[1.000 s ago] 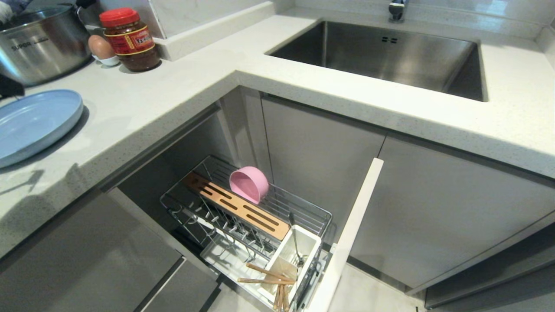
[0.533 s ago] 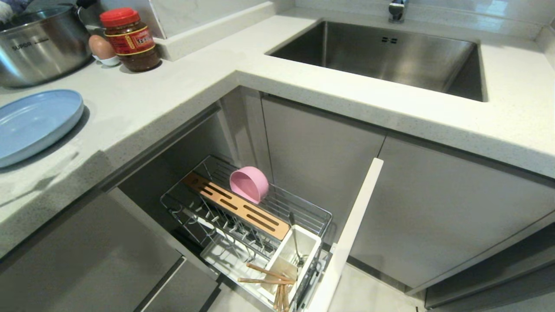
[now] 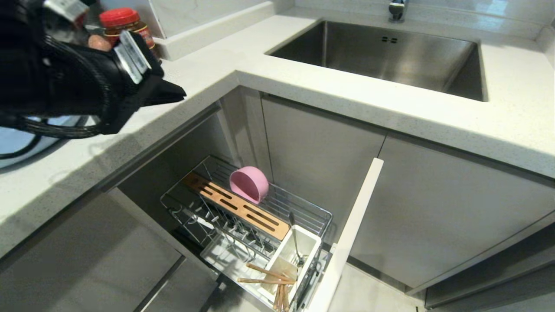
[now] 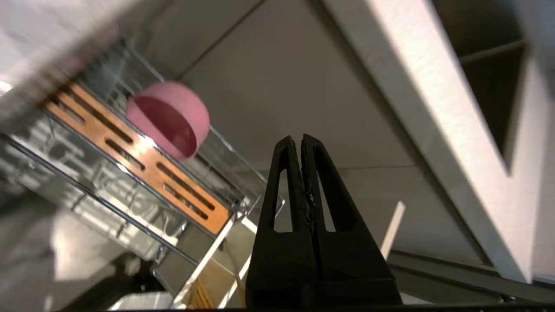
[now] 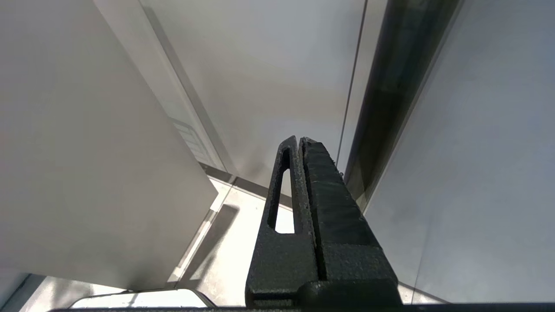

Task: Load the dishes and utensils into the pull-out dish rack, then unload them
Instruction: Take the plate out of the cupboard, then take the bowl out of the cupboard

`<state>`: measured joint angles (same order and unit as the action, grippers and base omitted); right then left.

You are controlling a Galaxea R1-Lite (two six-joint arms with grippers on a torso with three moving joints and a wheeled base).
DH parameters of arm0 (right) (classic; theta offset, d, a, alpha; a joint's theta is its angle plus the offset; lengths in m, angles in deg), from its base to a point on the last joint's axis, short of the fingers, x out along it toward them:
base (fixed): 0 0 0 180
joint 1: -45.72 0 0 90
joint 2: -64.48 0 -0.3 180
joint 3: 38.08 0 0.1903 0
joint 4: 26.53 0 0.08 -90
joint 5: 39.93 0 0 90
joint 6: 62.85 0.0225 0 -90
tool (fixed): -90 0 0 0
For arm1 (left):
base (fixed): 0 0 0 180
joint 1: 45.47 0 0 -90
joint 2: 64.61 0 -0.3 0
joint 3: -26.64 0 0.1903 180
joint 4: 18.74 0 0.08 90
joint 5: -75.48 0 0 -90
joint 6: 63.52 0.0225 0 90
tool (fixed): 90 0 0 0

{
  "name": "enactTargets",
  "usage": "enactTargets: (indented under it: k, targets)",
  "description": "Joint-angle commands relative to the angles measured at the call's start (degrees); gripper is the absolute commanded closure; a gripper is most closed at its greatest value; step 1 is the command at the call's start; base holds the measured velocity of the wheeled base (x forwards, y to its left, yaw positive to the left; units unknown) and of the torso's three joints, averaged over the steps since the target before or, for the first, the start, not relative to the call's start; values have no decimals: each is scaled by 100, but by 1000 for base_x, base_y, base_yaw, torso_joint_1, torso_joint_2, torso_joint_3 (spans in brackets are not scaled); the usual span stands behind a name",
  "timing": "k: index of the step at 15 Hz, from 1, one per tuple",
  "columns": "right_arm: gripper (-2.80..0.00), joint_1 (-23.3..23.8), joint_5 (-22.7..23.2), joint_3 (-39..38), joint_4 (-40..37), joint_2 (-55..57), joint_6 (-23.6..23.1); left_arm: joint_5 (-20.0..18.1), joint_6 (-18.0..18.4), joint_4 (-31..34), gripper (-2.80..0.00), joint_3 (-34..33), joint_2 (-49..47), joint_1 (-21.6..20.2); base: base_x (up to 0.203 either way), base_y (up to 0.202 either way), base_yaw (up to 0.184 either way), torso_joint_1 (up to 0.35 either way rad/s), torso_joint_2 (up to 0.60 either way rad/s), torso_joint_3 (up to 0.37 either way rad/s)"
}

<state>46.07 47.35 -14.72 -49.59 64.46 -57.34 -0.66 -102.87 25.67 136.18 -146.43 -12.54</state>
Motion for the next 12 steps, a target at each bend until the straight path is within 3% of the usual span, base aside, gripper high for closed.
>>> enactTargets:
  k: [1, 5, 12]
  targets:
    - [0, 0, -1, 0, 5, -24, 3, 11, -212, 8, 0, -43, -752, 36, 0, 0, 0, 0, 0, 0]
    - [0, 0, -1, 0, 5, -24, 3, 3, -418, -114, 0, -126, -1414, 80, 0, 0, 0, 0, 0, 0]
    - [0, 0, -1, 0, 5, -24, 3, 63, -430, -574, 0, -325, -2369, -66, 0, 0, 0, 4, 0, 1]
